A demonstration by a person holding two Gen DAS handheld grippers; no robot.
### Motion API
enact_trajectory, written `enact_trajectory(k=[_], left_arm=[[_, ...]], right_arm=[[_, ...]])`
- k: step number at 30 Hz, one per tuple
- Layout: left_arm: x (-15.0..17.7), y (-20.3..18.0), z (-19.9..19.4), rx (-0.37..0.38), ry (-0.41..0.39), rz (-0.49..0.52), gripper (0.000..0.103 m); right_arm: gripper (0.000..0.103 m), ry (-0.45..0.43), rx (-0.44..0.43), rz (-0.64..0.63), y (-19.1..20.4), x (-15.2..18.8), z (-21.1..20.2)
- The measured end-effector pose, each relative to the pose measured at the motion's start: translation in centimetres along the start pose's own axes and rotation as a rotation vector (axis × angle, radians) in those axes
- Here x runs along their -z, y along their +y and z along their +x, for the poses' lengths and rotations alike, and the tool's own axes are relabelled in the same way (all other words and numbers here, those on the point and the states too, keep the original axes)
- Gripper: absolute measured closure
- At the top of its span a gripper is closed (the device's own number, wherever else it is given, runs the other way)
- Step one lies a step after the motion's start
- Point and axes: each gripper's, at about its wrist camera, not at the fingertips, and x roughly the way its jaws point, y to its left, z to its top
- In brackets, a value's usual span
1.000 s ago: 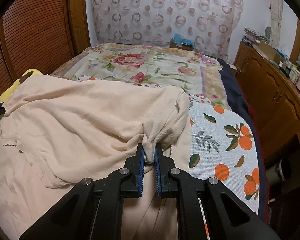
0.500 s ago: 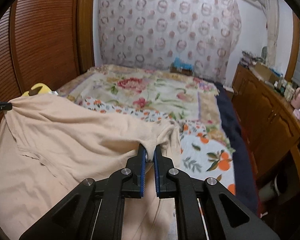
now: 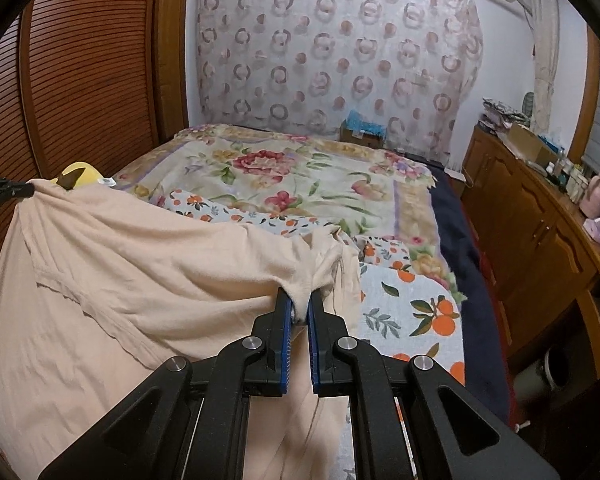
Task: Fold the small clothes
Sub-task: 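Lift the shirt with both tools and fold it over onto itself, then open both tools to release the folded shirt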
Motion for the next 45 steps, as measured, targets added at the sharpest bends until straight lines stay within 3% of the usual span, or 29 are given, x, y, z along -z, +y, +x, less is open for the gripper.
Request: enact_trajectory(k=[6,9,17,24,29,38,45], left_arm=[[-0.7,0.9,1.9,-0.005,0.029,-0.012,0.099],[-0.4,0.8,1.2,0.027,0.018,-0.028,0.099],[0.9,-1.7,-5.4,0.06,-0.088,-0.003,0.1],[3.3,-2.2,-11.2,0.069,-0.15,-0.016,0.1],[7.0,-3.2,-14.9,0.069,-0.167,-0.013,0.1],[14.4,-4.1,-17.8,0.072,-0.122,-0.061,0.1],[18.8,-4.2,-12.7,0.028,0.027,-0.087,0.099]], right_arm=[[0.096,0.006,-0.009,0.013,-0.3,-0.1,0.2],[0.096,-0.001,-0.015,0.013,-0.1,-0.1,0.2],[0.096,-0.057,-0.049,0.023,0.2,0.5,-3.1],[0.096,-0.129,-0.058,0.033,0.1,2.8,-9.3],[0.096,-0.15,-0.063,0.031,-0.5,5.9,-14.6],[0.096,-0.062,-0.063,0.03,-0.7,13.2,-20.6],[0.096,0.091,-0.098,0.081,-0.7,17.7,-16.5]])
